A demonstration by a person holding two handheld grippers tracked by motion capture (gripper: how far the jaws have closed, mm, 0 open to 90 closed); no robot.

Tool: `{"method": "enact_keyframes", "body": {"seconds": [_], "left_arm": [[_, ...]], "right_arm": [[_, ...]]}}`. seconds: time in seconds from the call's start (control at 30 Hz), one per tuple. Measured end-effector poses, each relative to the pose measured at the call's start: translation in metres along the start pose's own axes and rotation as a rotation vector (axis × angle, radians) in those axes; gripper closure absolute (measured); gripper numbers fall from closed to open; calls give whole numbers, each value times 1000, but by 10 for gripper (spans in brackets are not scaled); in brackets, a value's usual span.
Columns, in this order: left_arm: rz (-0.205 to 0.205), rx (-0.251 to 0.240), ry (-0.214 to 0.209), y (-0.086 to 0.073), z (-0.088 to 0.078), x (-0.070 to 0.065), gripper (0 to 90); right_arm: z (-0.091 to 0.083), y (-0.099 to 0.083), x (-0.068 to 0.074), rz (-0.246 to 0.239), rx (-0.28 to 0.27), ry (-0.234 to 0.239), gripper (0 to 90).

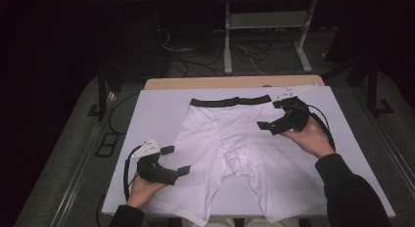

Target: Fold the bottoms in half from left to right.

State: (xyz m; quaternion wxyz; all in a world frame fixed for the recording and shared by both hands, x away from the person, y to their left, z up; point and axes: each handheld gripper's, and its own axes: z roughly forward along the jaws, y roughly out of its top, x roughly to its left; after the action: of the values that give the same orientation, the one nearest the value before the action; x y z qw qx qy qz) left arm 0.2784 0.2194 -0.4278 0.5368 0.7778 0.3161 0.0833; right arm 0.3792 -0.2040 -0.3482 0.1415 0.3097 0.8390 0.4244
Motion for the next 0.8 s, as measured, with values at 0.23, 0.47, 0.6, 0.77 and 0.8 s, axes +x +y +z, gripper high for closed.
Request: {"method": "enact_keyframes", "body": {"seconds": [0.23,0.47,0.6,0.77,0.8], "left_arm": [[0,1,0,0,0,0,0],[3,2,-4,0,0,-1,0],[1,-1,-6,0,0,-1,0],[2,1,-6,0,0,-1,0],[3,2,-6,0,0,-1,0]], "right_arm": [[11,10,0,-10,5,8,0],[26,23,3,-17,1,16,0],[34,29,6,-19,0,21,0],[41,34,7,-21,0,26,0],[42,36,7,-21,2,27,0]]}}
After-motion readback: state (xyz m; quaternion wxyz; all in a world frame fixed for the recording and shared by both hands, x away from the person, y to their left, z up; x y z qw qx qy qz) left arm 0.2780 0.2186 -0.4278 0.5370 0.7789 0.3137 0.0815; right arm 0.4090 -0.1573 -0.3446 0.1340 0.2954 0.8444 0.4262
